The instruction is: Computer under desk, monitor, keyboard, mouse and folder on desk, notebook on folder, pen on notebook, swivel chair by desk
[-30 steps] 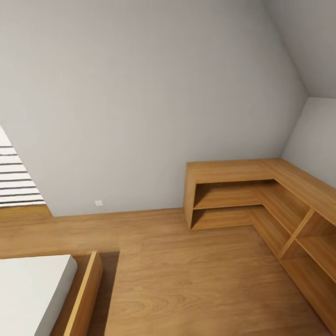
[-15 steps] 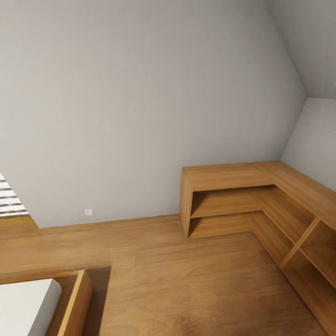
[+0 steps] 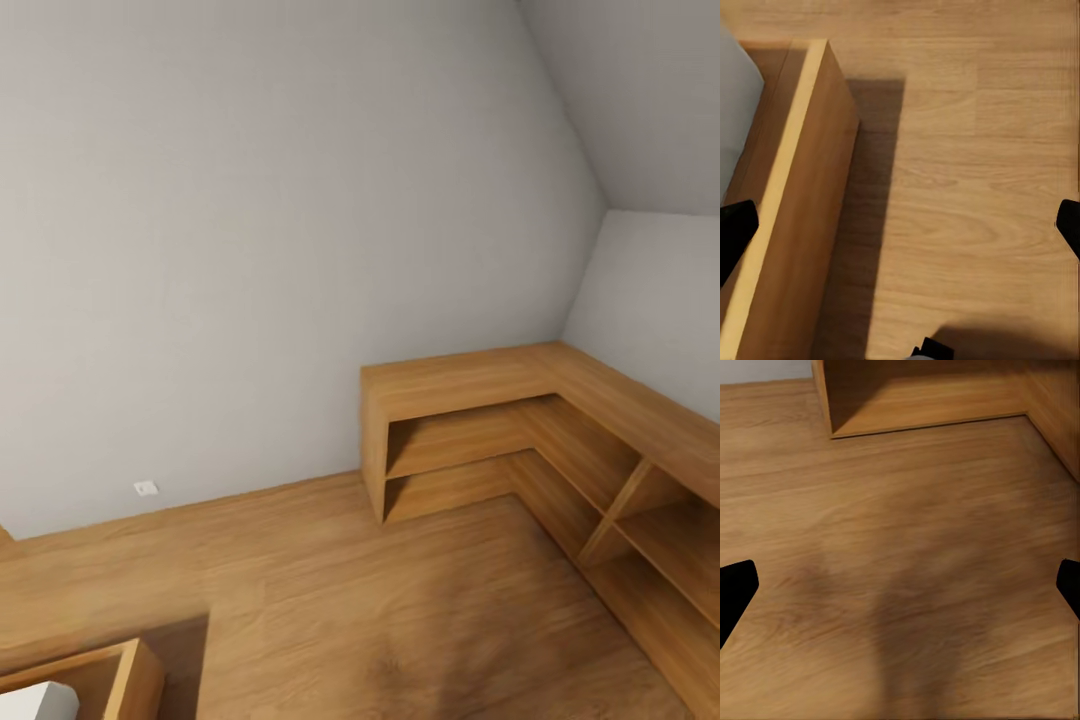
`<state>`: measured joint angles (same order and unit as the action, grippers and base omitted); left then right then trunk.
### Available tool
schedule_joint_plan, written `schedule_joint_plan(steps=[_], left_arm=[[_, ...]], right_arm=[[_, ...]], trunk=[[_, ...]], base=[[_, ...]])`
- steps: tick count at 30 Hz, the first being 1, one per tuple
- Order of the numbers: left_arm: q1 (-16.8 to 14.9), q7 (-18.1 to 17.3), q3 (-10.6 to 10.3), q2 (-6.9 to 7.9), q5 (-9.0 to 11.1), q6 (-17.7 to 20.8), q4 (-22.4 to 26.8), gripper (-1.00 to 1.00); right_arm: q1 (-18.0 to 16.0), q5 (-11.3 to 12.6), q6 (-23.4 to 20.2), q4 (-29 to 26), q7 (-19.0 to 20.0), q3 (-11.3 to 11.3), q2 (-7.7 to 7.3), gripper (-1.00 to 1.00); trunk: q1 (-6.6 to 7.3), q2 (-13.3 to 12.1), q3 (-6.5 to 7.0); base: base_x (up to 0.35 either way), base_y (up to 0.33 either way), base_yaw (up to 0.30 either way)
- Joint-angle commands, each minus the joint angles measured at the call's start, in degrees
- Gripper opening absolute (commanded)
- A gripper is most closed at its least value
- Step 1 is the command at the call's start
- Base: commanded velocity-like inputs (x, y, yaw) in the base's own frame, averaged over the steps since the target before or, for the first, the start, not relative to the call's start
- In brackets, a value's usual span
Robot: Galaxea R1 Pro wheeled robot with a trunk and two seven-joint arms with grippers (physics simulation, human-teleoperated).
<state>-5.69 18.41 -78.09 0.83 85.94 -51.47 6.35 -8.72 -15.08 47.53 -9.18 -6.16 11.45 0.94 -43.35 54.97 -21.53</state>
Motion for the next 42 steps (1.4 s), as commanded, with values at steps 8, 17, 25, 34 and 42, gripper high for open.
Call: schedule_joint_plan(steps=[8,17,25,34,42], left_arm=[[-0.03,0.53,-0.49,0.13,0.04,-0.15,0.21,1.0],[-0.03,0.45,-0.55,0.08,0.03,-0.12,0.23,1.0],[-0.03,0.47,-0.56,0.13,0.05,-0.12,0.24,1.0],[-0.03,0.48,-0.57,0.14,0.04,-0.12,0.24,1.0],[-0.03,0.48,-0.58,0.14,0.04,-0.12,0.24,1.0]], right_arm=[[-0.06,-0.63,0.17,0.04,-0.52,0.16,0.02,1.0],[-0.07,-0.65,0.17,0.04,-0.45,0.16,0.02,1.0],[-0.07,-0.65,0.1,0.04,-0.44,0.16,0.02,1.0],[-0.06,-0.65,0.1,0.04,-0.43,0.09,0.1,1.0],[-0.07,-0.65,0.04,0.15,-0.43,0.08,0.12,1.0]], trunk=[[-0.01,0.04,0.2],[-0.01,0.04,0.5],[-0.01,0.04,0.77],[-0.01,0.04,1.08],[-0.01,0.04,1.35]], base=[[0.02,0.02,-0.256],[0.002,0.002,-0.256],[0.0,0.0,-0.256],[0.0,0.0,-0.256],[0.0,0.0,-0.256]])
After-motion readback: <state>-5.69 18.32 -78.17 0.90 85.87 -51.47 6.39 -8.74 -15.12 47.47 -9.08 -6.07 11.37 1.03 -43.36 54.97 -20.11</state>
